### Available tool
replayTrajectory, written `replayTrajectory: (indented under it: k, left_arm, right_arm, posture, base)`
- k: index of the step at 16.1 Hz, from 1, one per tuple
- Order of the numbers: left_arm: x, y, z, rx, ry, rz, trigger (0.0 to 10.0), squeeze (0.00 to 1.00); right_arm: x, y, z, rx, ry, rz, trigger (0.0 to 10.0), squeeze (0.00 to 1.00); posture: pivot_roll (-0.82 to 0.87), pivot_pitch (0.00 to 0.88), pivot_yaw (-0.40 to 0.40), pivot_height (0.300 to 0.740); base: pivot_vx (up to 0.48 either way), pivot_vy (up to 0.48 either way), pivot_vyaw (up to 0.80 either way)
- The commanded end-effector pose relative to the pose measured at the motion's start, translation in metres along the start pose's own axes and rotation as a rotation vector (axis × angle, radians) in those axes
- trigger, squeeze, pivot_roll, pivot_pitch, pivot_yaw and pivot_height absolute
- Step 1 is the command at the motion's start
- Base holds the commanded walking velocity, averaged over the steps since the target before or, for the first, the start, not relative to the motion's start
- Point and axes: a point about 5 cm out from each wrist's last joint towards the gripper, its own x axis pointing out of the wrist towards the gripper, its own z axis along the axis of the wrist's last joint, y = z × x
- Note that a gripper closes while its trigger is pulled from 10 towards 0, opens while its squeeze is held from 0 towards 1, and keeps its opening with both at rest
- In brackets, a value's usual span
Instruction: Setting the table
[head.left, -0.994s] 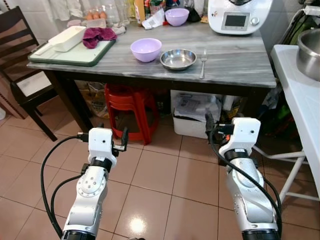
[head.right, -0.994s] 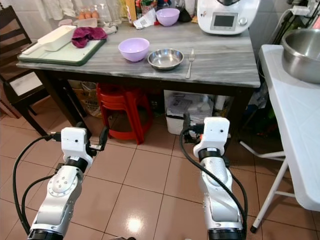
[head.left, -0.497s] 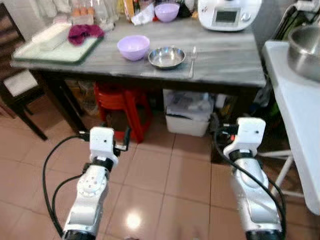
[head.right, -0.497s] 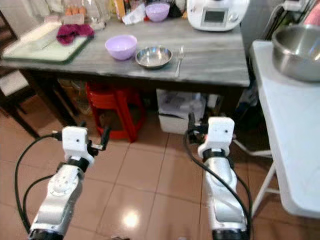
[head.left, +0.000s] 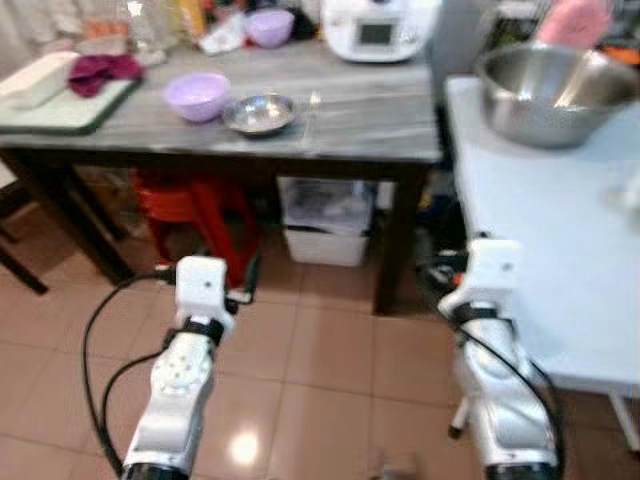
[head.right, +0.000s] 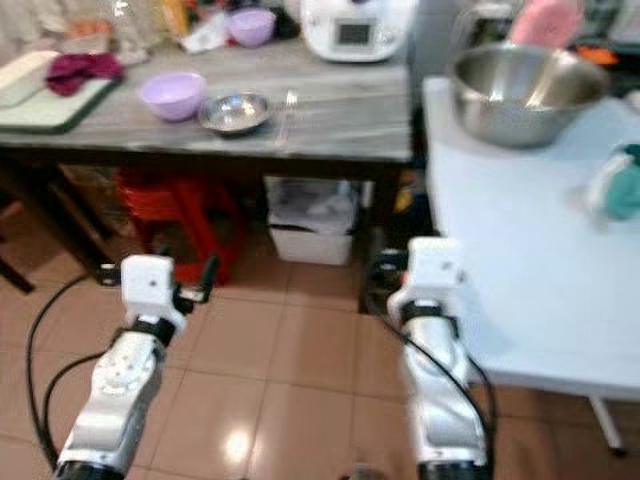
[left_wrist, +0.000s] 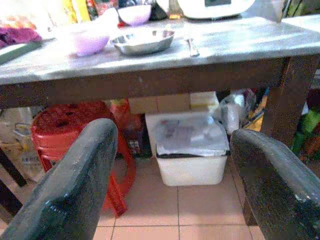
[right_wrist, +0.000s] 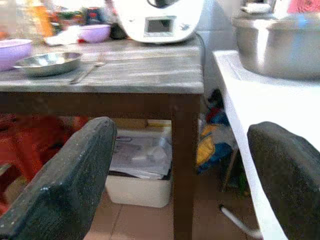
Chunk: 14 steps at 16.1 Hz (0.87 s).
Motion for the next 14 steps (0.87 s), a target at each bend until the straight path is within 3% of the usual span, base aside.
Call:
replayTrajectory:
  k: [1, 14]
  left_arm:
    - [-0.0006, -0.0006, 0.0007, -0.003, -0.004, -0.004, 10.0, 0.00]
    - [-0.0012, -0.0033, 0.0004, 0.001, 0.001, -0.018, 10.0, 0.00]
  right_arm:
    - [0.0003, -0.0030, 0.0026, -0.013, -0.006, -0.003, 10.0, 0.00]
    - [-0.0006, 0.0015, 0.0029, -0.018, -0.010, 0.015, 10.0, 0.00]
  posture:
    - [-0.10, 0.124, 0.076, 0.740]
    - [-0.10, 0.132, 0.085, 0.740]
  base:
    - [0.000, -0.356, 0.00]
    - [0.000, -0.359, 0.00]
